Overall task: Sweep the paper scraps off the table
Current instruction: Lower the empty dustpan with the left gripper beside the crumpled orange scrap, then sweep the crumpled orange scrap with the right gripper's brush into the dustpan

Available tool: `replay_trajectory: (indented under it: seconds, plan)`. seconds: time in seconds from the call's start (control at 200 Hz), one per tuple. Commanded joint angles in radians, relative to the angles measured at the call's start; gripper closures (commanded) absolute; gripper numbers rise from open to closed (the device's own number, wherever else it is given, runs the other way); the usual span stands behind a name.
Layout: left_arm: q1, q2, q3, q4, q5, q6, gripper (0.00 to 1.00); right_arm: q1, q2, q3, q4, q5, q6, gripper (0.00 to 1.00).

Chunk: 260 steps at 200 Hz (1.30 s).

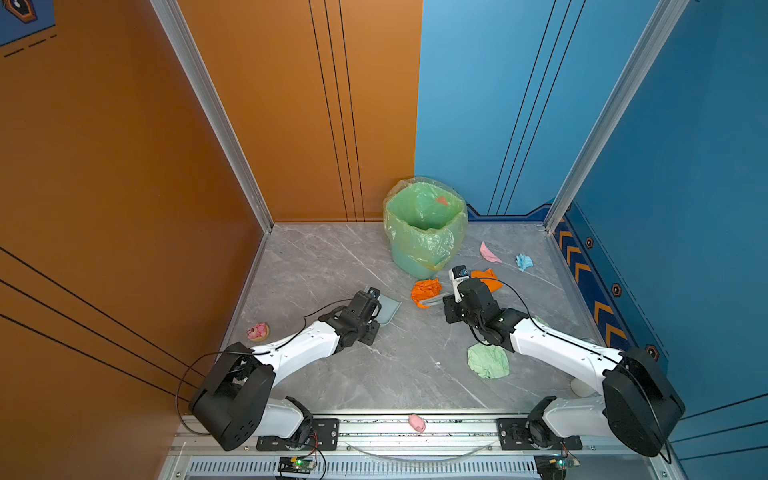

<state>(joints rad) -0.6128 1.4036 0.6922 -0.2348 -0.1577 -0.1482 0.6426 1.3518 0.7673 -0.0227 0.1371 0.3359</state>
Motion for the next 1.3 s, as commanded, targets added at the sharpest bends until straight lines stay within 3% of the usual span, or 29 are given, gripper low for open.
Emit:
replay_trajectory:
  seconds: [0.0, 0.255, 0.541, 0.926, 1.296]
  plan:
    - [-0.016, 0.028, 0.025, 0.008, 0.062, 0.004, 1.00, 0.005, 0.024, 0.032, 0.011, 0.039, 0.018, 1.00]
    - [-0.034, 0.034, 0.023, 0.012, 0.095, 0.022, 1.00, 0.006, 0.069, 0.049, 0.015, 0.068, 0.033, 1.00]
    - [-0.059, 0.093, 0.021, 0.035, 0.212, 0.059, 1.00, 0.005, 0.112, 0.063, 0.009, 0.063, 0.034, 1.00]
    - [-0.108, 0.181, 0.075, -0.007, 0.165, 0.064, 1.00, 0.036, 0.146, 0.108, -0.064, -0.119, -0.040, 1.00]
    - [-0.108, 0.156, 0.061, -0.006, 0.155, 0.055, 1.00, 0.090, 0.075, 0.158, -0.167, -0.144, -0.119, 1.00]
